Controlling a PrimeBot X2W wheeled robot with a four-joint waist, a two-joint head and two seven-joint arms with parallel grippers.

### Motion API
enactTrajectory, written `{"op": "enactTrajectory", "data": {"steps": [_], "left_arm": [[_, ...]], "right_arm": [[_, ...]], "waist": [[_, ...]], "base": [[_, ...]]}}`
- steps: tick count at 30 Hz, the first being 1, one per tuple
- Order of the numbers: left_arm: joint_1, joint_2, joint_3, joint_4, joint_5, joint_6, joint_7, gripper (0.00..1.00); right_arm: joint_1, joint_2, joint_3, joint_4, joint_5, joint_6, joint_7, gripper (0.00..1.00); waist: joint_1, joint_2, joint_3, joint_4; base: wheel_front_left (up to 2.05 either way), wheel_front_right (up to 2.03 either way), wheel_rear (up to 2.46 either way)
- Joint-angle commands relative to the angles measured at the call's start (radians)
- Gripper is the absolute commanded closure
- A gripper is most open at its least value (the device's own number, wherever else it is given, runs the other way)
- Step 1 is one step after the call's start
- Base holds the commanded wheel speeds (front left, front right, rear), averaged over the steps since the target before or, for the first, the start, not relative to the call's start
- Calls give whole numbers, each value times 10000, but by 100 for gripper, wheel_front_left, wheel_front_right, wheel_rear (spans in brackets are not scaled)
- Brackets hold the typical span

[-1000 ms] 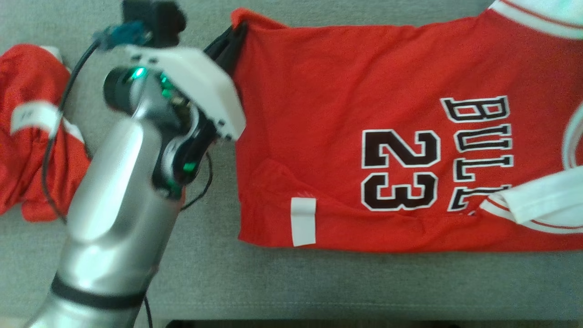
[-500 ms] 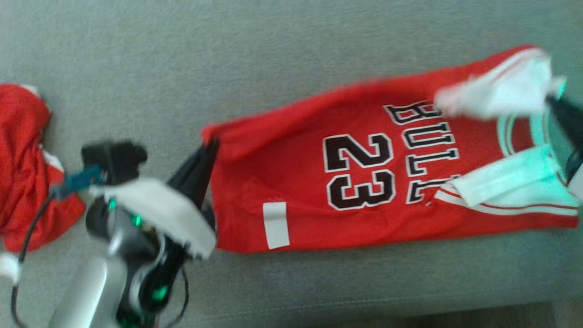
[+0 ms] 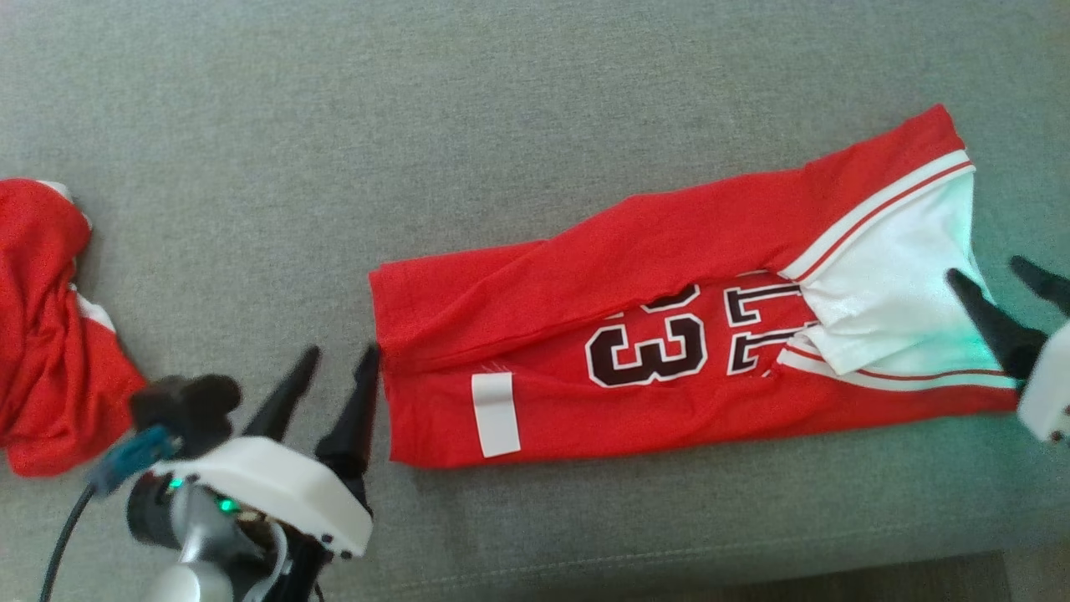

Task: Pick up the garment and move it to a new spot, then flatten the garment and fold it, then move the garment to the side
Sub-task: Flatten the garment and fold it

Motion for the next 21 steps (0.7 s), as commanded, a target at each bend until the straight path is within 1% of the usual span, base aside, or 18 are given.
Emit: {"op": "enactTrajectory", "data": {"steps": [1,3,5,7,10,13,16,21], "left_arm": [[-227,15,513,-392,173,-16,-476,0],[-225,-273,641,-351,415,33,-1439,0],[-304,-528,632,-228,776,-25,-2510,0],[-368,-657,417,78,1290,-95,-3384,0],[-455,-1165,-36,541,1531,-249,-4384,0],[-561,-1522,-607,1042,1809,-482,-4890,0],[-665,-1759,-1018,1416,2020,-676,-5138,0],[-823,-1999,-1161,1629,2309,-839,-5309,0]], "right_arm": [[-38,-231,-187,-394,-11,-7,66,0],[-212,109,-590,-255,-24,-7,111,0],[-460,471,-883,18,-176,-7,241,0],[-727,846,-1094,374,-470,-7,375,0],[-1129,1397,-1422,1023,-935,-7,699,0],[-1296,1636,-1556,1622,-1415,-7,1181,0],[-1197,1569,-1521,1996,-1796,-7,1635,0],[-777,1548,-1333,2176,-1734,-7,2271,0]], "waist": [[1,-1,-27,20],[1,-1,-60,47],[1,-1,-90,91],[1,-1,-86,152],[1,-1,-9,318],[1,-1,94,544],[1,-1,204,767],[1,-1,222,1030]], "base": [[0,0,0],[0,0,0],[0,0,0],[0,0,0],[0,0,0],[0,0,0],[0,0,0],[0,0,0]]}}
